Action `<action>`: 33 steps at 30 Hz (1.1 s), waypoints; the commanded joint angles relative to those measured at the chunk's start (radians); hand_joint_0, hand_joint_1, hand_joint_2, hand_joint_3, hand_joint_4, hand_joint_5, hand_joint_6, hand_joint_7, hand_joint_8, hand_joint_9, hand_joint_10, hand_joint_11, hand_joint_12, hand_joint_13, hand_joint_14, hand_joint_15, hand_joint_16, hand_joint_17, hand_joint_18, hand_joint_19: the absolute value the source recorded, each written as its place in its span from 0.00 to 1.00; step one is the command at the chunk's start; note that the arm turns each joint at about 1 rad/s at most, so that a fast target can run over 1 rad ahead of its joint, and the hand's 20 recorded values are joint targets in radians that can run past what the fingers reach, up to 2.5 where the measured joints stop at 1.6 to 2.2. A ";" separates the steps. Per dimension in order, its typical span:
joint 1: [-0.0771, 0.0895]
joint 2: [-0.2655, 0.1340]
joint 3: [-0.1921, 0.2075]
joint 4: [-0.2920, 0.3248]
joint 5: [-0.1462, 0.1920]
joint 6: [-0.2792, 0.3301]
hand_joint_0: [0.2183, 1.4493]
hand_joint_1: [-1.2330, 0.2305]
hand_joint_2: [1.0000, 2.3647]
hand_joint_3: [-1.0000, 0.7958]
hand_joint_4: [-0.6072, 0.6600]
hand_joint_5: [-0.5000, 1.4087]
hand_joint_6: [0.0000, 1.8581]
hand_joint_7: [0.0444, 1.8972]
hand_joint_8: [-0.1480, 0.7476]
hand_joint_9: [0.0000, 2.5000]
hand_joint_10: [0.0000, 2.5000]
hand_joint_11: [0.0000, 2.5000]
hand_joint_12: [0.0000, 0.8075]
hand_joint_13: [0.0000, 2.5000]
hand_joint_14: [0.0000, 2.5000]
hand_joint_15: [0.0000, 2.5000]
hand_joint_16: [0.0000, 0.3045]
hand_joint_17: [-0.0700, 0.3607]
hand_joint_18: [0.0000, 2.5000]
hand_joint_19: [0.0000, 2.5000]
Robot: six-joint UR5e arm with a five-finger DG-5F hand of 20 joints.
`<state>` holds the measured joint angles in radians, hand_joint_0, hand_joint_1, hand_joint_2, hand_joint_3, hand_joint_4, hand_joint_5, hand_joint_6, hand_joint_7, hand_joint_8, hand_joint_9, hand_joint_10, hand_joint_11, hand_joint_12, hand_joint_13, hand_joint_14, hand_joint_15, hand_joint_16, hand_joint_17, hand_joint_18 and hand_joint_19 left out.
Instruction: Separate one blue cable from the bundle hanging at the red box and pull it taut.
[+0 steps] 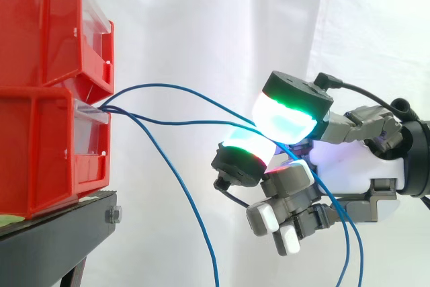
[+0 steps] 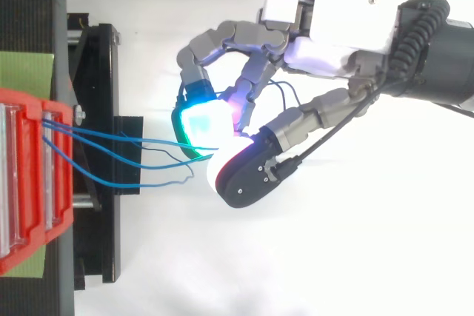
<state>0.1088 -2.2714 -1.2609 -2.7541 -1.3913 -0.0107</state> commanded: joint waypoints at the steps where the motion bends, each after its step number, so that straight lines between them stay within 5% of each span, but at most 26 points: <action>1: 0.000 0.000 0.000 0.001 0.000 0.000 0.51 0.17 0.00 0.28 0.56 0.17 0.47 0.71 0.58 0.42 0.01 0.43 0.51 0.36 0.01 0.30 0.18 0.45 0.35 0.26; 9: 0.000 0.001 0.000 -0.001 0.000 0.000 0.42 0.18 0.00 0.28 0.61 0.18 0.47 0.75 0.59 0.43 0.01 0.43 0.52 0.37 0.01 0.30 0.18 0.45 0.37 0.25; 14: 0.000 0.001 0.000 -0.001 0.000 0.000 0.34 0.28 0.00 0.28 0.59 0.18 0.46 0.69 0.59 0.43 0.01 0.40 0.52 0.37 0.01 0.30 0.18 0.45 0.37 0.26; 33: -0.001 0.001 0.000 -0.001 0.000 0.000 0.28 0.38 0.00 0.28 0.59 0.20 0.36 0.70 0.60 0.43 0.01 0.38 0.54 0.36 0.01 0.29 0.19 0.47 0.36 0.26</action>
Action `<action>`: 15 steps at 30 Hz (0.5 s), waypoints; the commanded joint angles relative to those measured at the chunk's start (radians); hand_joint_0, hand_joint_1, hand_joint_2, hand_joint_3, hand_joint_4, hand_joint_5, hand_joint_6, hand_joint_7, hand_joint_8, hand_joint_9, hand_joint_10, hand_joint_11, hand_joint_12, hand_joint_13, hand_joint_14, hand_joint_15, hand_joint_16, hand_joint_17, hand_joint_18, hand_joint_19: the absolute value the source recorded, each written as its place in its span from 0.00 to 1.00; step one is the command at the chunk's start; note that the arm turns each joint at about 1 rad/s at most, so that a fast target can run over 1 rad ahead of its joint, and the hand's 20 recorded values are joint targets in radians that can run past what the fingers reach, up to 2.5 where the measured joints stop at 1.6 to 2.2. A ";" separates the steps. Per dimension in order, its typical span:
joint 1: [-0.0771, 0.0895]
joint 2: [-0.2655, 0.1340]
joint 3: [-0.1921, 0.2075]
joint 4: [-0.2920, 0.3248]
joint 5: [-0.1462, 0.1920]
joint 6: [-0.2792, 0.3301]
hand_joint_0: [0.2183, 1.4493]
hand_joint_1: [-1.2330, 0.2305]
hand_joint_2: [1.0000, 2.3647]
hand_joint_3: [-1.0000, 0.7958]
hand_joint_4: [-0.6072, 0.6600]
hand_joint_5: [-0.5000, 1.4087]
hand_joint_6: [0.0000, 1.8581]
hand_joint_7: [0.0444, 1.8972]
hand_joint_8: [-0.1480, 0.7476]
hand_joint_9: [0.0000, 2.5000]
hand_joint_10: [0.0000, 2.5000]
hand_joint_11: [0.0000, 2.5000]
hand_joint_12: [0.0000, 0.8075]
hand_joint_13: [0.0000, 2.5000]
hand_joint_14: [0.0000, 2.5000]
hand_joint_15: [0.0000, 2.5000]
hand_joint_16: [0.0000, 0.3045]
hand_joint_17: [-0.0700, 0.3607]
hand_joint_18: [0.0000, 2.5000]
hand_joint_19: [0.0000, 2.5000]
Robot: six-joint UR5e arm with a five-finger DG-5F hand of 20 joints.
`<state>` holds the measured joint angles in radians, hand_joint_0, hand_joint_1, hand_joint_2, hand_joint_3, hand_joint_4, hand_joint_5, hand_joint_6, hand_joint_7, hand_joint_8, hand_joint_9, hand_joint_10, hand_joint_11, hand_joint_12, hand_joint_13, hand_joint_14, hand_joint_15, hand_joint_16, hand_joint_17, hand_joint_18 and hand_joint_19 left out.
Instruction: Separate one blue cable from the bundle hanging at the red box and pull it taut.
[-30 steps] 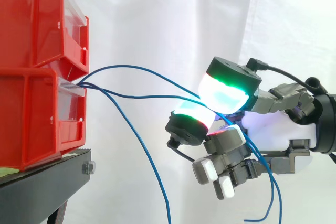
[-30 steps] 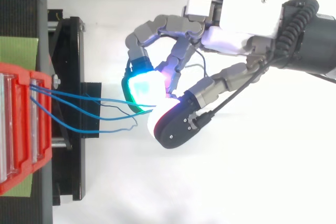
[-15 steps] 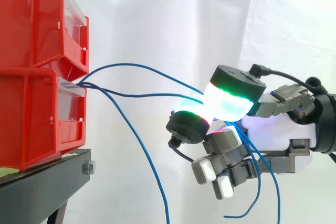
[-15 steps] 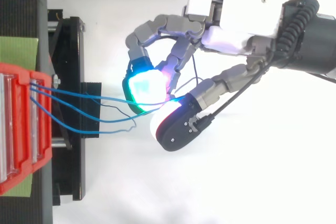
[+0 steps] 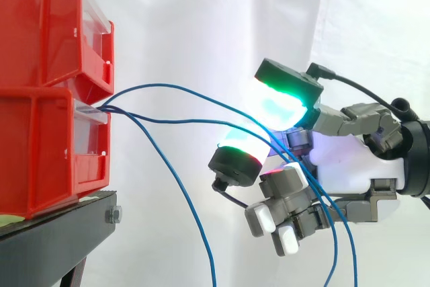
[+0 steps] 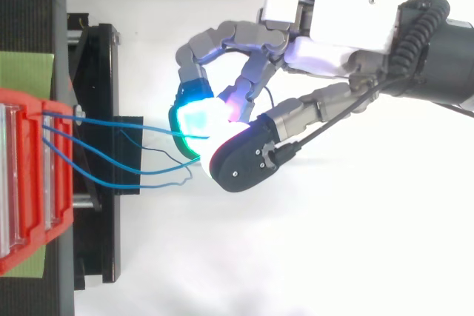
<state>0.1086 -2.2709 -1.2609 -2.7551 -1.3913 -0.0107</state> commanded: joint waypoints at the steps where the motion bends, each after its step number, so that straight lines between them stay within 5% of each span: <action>1: 0.000 0.001 0.000 0.000 0.000 0.000 0.28 0.38 0.00 0.28 0.60 0.21 0.36 0.70 0.59 0.43 0.01 0.38 0.54 0.36 0.01 0.29 0.19 0.47 0.36 0.26; 9: -0.003 -0.001 0.000 0.000 0.000 0.000 0.31 0.31 0.00 0.31 0.60 0.20 0.35 0.72 0.60 0.43 0.01 0.38 0.53 0.36 0.01 0.28 0.19 0.46 0.36 0.26; 15: -0.001 0.001 0.000 0.000 0.000 0.000 0.29 0.31 0.02 0.46 0.59 0.18 0.43 0.71 0.61 0.43 0.01 0.39 0.54 0.36 0.01 0.28 0.19 0.47 0.36 0.26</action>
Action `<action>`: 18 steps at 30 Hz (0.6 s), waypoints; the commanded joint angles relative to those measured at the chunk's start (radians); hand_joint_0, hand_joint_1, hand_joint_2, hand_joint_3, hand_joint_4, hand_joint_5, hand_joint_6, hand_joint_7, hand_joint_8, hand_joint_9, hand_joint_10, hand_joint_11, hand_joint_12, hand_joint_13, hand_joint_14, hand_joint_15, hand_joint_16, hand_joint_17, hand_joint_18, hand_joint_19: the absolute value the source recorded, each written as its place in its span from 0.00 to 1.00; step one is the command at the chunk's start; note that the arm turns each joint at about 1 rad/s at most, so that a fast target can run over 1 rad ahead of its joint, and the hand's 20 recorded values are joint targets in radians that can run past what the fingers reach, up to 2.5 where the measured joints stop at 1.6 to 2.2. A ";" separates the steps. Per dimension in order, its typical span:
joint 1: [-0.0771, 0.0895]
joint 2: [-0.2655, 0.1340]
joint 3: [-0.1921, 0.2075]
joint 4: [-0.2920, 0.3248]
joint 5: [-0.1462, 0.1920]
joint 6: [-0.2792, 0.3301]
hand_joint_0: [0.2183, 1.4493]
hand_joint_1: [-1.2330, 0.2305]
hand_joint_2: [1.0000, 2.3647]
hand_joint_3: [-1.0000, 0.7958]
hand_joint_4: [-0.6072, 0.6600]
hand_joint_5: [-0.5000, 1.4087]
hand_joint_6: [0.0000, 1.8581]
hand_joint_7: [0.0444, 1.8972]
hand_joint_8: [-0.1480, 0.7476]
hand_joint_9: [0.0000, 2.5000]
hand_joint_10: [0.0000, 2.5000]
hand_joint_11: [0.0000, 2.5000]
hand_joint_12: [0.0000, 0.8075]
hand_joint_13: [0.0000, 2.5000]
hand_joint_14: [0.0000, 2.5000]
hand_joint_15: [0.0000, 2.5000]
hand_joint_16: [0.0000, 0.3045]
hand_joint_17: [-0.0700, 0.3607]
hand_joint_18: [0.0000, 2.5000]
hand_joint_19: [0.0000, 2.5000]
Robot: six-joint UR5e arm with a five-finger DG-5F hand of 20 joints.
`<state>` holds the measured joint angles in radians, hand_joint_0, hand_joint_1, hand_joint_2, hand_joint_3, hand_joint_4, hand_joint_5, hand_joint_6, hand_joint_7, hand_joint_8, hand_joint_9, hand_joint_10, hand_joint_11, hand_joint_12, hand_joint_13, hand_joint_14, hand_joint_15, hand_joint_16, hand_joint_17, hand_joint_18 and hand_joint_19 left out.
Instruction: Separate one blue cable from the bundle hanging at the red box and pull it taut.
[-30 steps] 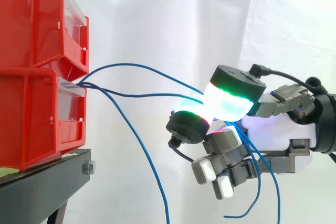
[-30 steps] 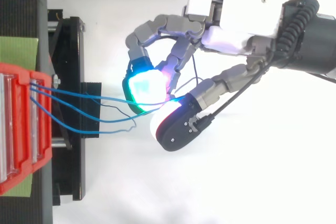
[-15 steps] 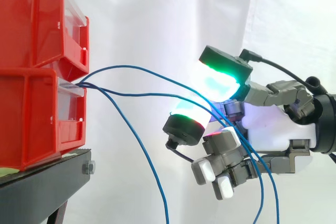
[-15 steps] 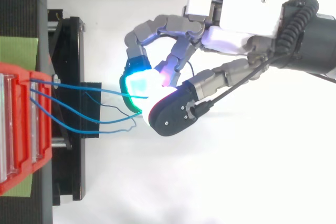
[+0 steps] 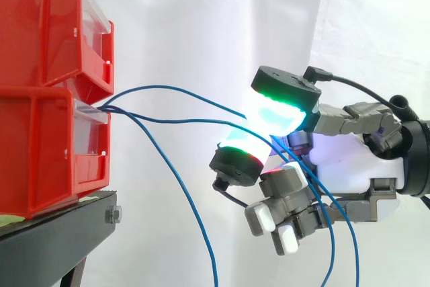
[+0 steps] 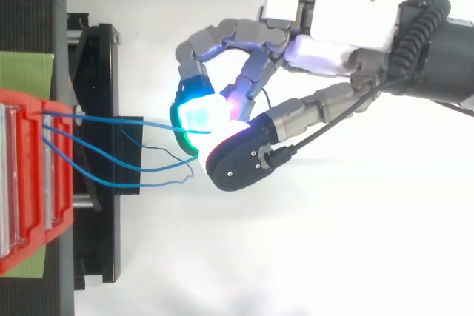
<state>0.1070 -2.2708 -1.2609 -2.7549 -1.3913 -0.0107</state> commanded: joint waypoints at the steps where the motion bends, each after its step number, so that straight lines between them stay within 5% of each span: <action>1: -0.001 -0.001 0.000 0.000 0.000 0.000 0.29 0.32 0.02 0.48 0.60 0.18 0.43 0.73 0.61 0.43 0.01 0.39 0.54 0.36 0.01 0.28 0.19 0.47 0.37 0.26; 18: 0.000 -0.001 0.000 0.000 0.000 0.000 0.27 0.48 0.01 0.51 0.62 0.18 0.42 0.61 0.64 0.43 0.01 0.34 0.60 0.34 0.01 0.27 0.24 0.54 0.38 0.27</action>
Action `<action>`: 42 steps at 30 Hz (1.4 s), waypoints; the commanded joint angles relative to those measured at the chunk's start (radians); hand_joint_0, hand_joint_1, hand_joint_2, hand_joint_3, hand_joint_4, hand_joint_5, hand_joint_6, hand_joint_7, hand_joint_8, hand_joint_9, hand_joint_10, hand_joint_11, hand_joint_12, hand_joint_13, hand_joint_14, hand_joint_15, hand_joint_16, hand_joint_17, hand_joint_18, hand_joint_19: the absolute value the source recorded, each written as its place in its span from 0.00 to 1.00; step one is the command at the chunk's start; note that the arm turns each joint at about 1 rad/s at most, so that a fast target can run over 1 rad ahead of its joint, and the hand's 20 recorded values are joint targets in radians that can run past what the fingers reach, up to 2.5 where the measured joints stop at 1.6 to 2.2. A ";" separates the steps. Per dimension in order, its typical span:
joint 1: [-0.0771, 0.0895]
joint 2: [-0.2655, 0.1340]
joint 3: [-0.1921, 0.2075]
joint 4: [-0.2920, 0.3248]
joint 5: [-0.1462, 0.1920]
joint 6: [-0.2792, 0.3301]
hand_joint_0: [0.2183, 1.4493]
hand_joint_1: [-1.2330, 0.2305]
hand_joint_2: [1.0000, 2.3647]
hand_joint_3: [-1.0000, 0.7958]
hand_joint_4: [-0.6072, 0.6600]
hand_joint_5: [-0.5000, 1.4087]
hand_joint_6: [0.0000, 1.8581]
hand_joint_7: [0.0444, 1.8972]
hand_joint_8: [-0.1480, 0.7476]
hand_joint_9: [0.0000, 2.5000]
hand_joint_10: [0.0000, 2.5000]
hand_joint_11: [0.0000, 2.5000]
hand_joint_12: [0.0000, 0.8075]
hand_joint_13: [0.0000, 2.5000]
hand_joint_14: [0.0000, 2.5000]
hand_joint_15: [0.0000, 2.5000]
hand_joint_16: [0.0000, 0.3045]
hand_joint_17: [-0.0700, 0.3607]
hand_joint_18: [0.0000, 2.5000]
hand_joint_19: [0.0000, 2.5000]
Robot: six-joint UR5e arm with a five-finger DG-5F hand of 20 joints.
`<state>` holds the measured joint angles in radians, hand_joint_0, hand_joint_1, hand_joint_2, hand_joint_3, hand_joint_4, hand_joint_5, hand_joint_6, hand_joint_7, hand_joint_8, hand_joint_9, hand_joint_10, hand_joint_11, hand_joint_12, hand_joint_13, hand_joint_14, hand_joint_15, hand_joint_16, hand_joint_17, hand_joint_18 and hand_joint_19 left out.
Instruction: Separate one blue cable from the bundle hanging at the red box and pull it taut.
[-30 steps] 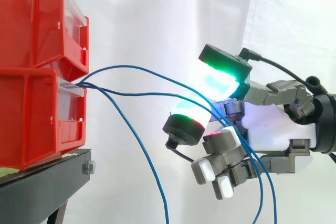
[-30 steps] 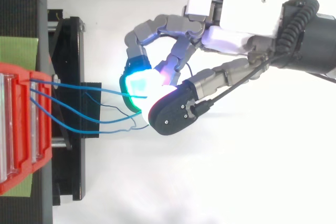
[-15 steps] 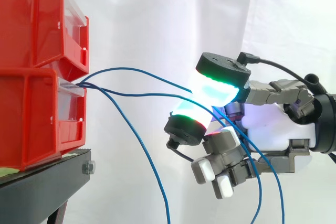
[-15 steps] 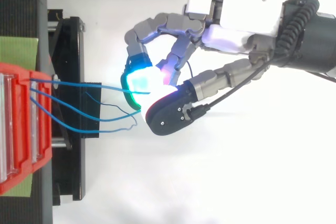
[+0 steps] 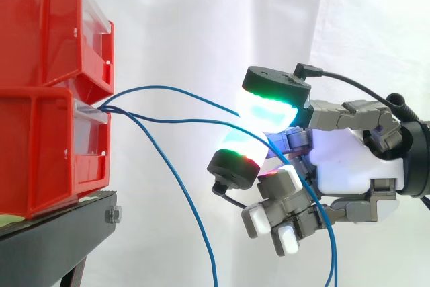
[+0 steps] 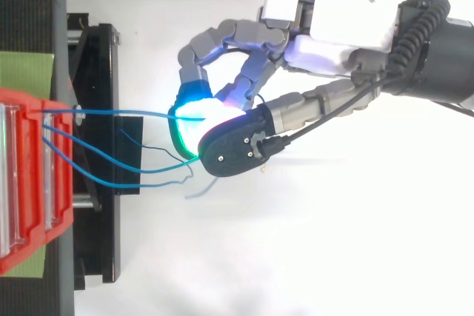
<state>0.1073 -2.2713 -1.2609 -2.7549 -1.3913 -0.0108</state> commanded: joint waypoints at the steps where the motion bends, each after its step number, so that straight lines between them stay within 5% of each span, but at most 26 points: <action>1: 0.000 -0.001 0.000 0.001 0.000 0.000 0.27 0.47 0.01 0.51 0.62 0.19 0.42 0.62 0.64 0.43 0.01 0.35 0.61 0.34 0.01 0.27 0.24 0.54 0.38 0.27; 11: 0.000 -0.001 0.000 0.001 0.000 0.000 0.22 0.37 0.00 0.28 0.62 0.18 0.41 0.66 0.62 0.41 0.01 0.37 0.57 0.33 0.01 0.27 0.21 0.50 0.36 0.28; 19: -0.001 0.001 0.000 0.000 0.000 0.000 0.24 0.45 0.00 0.29 0.62 0.18 0.40 0.66 0.61 0.42 0.01 0.36 0.56 0.33 0.01 0.27 0.21 0.49 0.36 0.27; 32: 0.000 -0.001 0.000 0.000 0.000 0.000 0.28 0.37 0.02 0.54 0.62 0.17 0.46 0.71 0.63 0.43 0.01 0.39 0.56 0.34 0.01 0.27 0.21 0.49 0.37 0.27; 42: 0.000 -0.001 0.000 0.000 0.000 0.000 0.28 0.37 0.01 0.40 0.63 0.17 0.46 0.66 0.60 0.42 0.01 0.39 0.54 0.32 0.01 0.27 0.19 0.47 0.35 0.27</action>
<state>0.1071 -2.2715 -1.2609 -2.7547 -1.3913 -0.0107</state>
